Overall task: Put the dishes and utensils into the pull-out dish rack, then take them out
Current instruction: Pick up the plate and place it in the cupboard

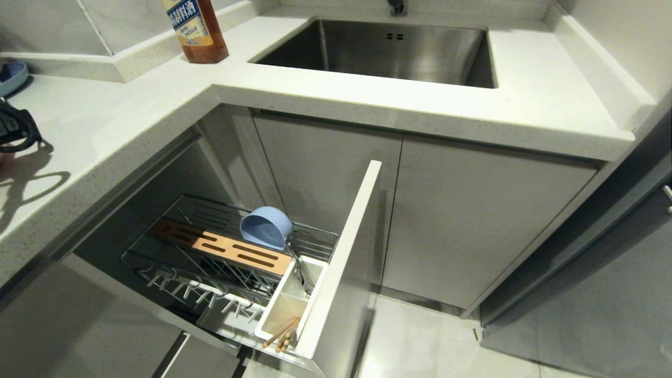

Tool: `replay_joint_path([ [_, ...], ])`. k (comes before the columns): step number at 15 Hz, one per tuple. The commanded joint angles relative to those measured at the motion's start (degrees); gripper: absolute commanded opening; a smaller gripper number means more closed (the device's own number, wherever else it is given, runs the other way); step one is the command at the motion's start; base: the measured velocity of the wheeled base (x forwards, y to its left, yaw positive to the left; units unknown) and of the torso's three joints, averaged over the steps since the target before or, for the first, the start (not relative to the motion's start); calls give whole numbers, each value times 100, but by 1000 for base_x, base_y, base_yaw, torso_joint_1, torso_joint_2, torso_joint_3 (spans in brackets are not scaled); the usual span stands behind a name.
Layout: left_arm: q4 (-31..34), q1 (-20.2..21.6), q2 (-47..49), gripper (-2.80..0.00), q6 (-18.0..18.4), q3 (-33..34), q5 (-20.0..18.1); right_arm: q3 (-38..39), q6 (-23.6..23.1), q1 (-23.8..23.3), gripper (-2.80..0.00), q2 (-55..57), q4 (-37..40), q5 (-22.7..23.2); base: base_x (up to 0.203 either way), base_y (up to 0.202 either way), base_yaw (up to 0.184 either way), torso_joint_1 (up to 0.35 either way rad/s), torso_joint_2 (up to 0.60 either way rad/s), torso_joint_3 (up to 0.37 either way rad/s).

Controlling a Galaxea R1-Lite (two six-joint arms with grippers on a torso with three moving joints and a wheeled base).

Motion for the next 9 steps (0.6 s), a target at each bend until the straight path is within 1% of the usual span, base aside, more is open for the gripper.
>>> replay_joint_path([
  [1, 24, 4, -20, 0, -2, 5, 16, 9, 4, 6, -280, 0, -1, 0, 0, 0, 0, 0, 0, 0],
  [2, 24, 4, -29, 0, -1, 31, 16, 12, -4, 6, -280, 0, -1, 0, 0, 0, 0, 0, 0, 0],
  [3, 16, 4, -29, -280, -9, 39, 16, 15, 1, 3, -280, 0, -1, 0, 0, 0, 0, 0, 0, 0],
  [9, 24, 13, -73, -280, -10, 48, 24, 9, -3, -2, -280, 0, -1, 0, 0, 0, 0, 0, 0, 0],
])
